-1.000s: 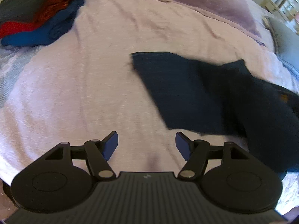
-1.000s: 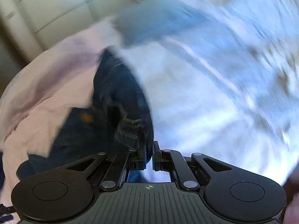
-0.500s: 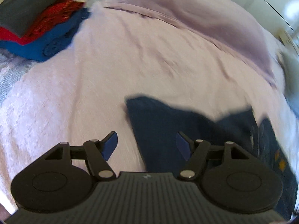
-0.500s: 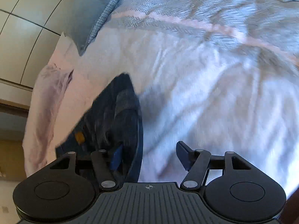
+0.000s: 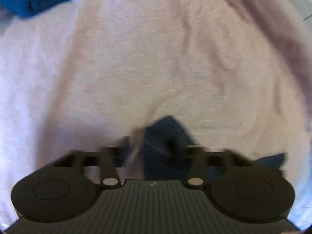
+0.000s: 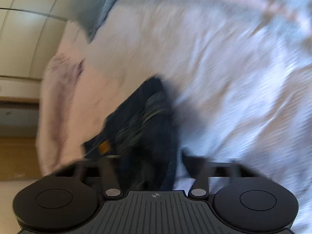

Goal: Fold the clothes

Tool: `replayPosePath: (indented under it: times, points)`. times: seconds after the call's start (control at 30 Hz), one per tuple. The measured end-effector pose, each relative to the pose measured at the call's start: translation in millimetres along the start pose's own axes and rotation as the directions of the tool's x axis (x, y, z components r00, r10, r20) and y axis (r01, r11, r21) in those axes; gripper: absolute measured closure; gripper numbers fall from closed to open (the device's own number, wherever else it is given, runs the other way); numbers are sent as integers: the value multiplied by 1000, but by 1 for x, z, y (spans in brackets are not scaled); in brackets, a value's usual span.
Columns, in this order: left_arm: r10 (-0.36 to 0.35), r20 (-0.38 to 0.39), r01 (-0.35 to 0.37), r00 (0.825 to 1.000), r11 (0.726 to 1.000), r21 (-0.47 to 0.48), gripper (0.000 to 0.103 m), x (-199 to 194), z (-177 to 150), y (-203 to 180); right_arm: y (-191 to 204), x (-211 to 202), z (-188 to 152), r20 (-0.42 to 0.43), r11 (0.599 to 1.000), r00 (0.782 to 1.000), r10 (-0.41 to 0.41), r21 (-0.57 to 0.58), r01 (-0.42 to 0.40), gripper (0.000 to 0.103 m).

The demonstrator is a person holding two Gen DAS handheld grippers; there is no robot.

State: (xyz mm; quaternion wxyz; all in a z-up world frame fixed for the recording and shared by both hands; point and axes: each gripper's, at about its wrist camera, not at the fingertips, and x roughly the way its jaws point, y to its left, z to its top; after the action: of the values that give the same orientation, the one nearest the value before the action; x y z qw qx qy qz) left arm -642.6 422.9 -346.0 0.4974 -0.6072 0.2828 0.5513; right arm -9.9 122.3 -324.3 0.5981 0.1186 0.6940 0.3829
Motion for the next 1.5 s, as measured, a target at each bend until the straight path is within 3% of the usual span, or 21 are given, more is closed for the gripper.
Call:
replayPosePath:
  times: [0.13,0.2,0.3,0.4,0.5,0.6,0.7,0.73,0.77,0.8,0.83,0.9,0.97,1.0,1.07,1.1,1.13,1.17,1.27,1.4,1.5]
  points:
    - [-65,39,63,997,997,42,98,-23,6,-19,30,-6,-1,29,998,998,52,-31,-51,101]
    - [-81,121,72,989,994,81,99,-49,17,-35,60,-13,3,71,994,993,97,-61,-93,101]
    - [-89,292,48,952,988,146,99,-99,41,-59,127,-26,15,171,972,967,187,-174,-157,101]
    - [-123,401,74,908,988,135,99,-157,66,-72,190,-40,26,229,933,917,326,-237,-272,101]
    - [-137,560,63,817,987,150,99,-225,80,-78,249,-70,31,275,860,826,492,-301,-412,101]
    - [-168,691,127,703,986,111,99,-300,86,-66,291,-107,30,346,774,697,628,-374,-511,101]
    - [-224,755,210,616,971,116,98,-354,71,-41,292,-146,28,396,689,565,724,-380,-617,101]
    - [-240,765,229,598,966,124,97,-366,62,-32,284,-157,23,406,674,540,737,-381,-633,101]
    - [-252,767,237,590,962,133,97,-373,47,-21,270,-165,16,411,674,537,737,-382,-632,101]
    - [-255,764,237,593,962,137,96,-375,31,-9,255,-174,8,416,674,533,737,-384,-631,101]
    - [-251,751,231,611,964,133,96,-370,14,5,237,-180,-1,421,682,540,729,-375,-628,101]
    - [-229,712,214,664,970,112,96,-352,-19,35,181,-184,-22,441,737,597,670,-302,-604,101]
    - [-118,654,121,748,992,41,96,-316,-55,73,115,-186,-48,471,819,682,559,-186,-542,101]
    - [-42,611,58,791,998,-6,95,-293,-71,92,80,-185,-60,478,869,740,472,-112,-482,101]
    - [119,503,-83,856,992,-94,94,-243,-103,131,10,-179,-80,447,958,866,222,64,-279,99]
    - [168,449,-119,878,984,-136,94,-223,-116,148,-20,-171,-85,390,981,918,70,140,-134,88]
    - [207,394,-148,895,973,-176,94,-205,-128,165,-48,-162,-88,306,979,947,-100,198,39,80]
    - [244,337,-178,909,960,-215,94,-186,-141,182,-72,-154,-91,238,959,945,-223,229,169,80]
    - [221,324,-156,920,964,-216,94,-168,-151,183,-113,-147,-97,177,938,933,-314,209,276,77]
    - [177,325,-114,929,972,-204,79,-148,-161,179,-121,-145,-87,206,954,935,-289,142,264,46]
    - [135,342,-79,930,982,-173,74,-133,-154,170,-130,-141,-80,242,965,937,-251,133,225,45]
